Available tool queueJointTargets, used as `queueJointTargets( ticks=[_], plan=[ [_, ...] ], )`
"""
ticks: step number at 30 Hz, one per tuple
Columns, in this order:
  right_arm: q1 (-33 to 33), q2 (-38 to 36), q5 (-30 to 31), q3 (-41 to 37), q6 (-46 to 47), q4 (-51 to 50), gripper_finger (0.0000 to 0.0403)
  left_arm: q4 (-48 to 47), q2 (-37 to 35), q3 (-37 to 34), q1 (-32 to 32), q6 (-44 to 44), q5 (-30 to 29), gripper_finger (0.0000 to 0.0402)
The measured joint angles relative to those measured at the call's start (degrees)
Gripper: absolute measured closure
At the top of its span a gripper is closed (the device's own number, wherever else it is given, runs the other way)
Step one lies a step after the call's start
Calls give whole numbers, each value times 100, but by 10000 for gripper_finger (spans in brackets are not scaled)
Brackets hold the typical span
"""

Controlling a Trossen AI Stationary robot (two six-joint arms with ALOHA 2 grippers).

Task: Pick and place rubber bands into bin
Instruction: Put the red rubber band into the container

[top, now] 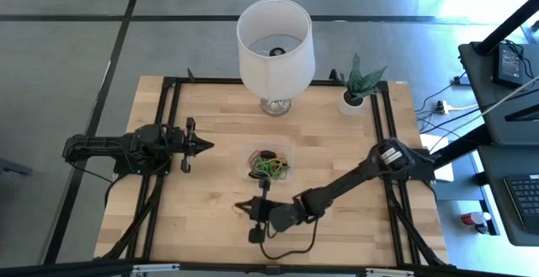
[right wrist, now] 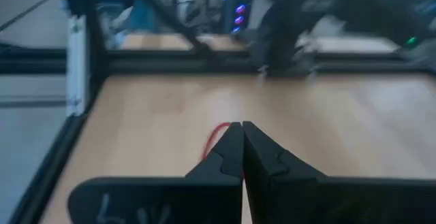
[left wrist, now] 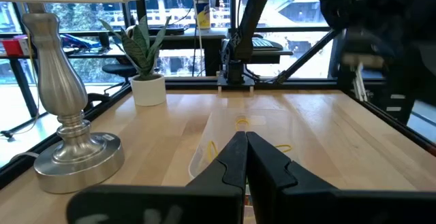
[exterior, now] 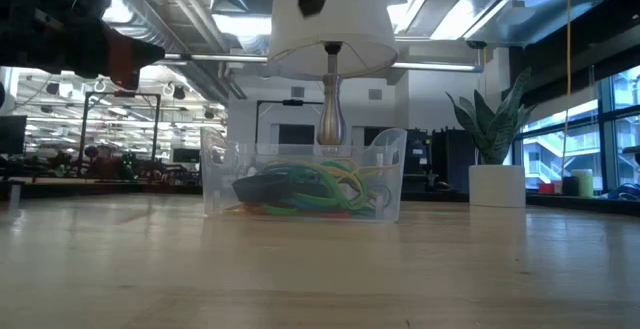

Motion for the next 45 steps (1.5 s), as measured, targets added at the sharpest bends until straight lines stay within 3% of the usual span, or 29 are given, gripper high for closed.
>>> queueJointTargets(
  ticks=[10, 18, 23, 29, 35, 45],
  plan=[
    [-317, -967, 867, 7, -891, -360, 402, -1, 0, 0, -1, 0, 1, 398],
    [-923, -1243, 988, 9, -290, -1930, 402, 0, 0, 0, -1, 0, 1, 398],
    [-1216, -1203, 478, -96, 677, -2776, 403, 1, 0, 0, 0, 0, 0, 398],
    [-1421, -1200, -299, -821, 1369, -2324, 403, 0, -1, 0, -2, 0, 1, 398],
    [-1572, -1193, -484, -1214, 1690, -1447, 403, 1, 0, 0, -2, 0, 2, 398],
    [-1830, -1123, -822, -1217, 2439, -1910, 403, 0, 0, 0, -2, 0, 0, 398]
  ],
)
